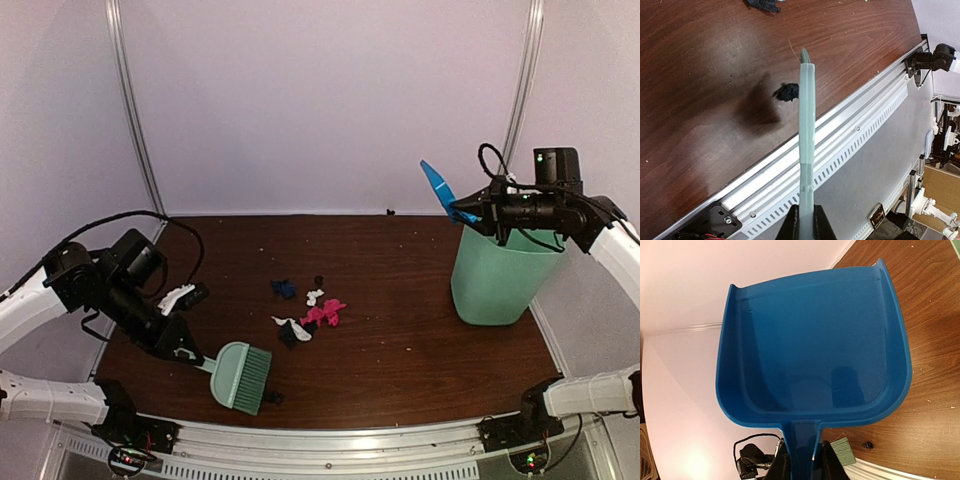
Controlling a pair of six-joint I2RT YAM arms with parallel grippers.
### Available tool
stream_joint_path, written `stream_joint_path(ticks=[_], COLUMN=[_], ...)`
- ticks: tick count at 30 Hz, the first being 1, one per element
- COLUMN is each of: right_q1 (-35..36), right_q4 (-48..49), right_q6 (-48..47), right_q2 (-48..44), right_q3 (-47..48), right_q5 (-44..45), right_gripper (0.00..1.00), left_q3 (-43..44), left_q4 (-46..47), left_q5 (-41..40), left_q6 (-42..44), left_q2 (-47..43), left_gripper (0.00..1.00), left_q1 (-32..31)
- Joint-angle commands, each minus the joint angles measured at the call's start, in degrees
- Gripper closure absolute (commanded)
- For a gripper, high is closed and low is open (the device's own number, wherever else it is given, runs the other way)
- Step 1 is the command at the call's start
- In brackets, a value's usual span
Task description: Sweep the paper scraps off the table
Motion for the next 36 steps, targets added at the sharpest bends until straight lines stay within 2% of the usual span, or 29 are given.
stream_joint_path(ticks=[1,5,9,18,29,33,36], right_q1=[0.81,0.82,0.84,0.91,1.24,3.1,5.92], right_q4=[1.59,0.99,0.67,0.09,-0.75,-2.53,-5.57], right_q6=[-1.32,-1.51,-1.5,-1.78,-4.42,-6.6,-9.43], right_q2=[0.19,-0.26,-1.03,-0.89,0.84,3.02,4.9], right_q3=[-0.26,-0.72,-1.34,-1.05,0.15,3.22,6.58], right_q5=[0.3,0.56,0.65,0.15,-0.66,-0.54,0.63], right_gripper=[1.0,1.0,1.0,1.0,1.0,1.0,1.0], left_q3=[-1.17,-3.14,-3.94,1.02,12.22,19.27,22.8], left_q4=[6.22,10.89,12.17,14.61,18.88,17.72,15.23], left_q5=[3.49,4.3,1.37,-7.27,-19.6,-19.55,-19.31], left_q6=[-1.88,-3.98,-4.05,-1.34,-0.54,-0.03,-0.12], left_q2=[0.9,2.16,5.51,15.09,26.63,30.55,29.47], left_gripper=[1.0,1.0,1.0,1.0,1.0,1.0,1.0], left_q1=[-0.25,-0.3,-0.3,-0.29,-0.16,-0.2,-0.21])
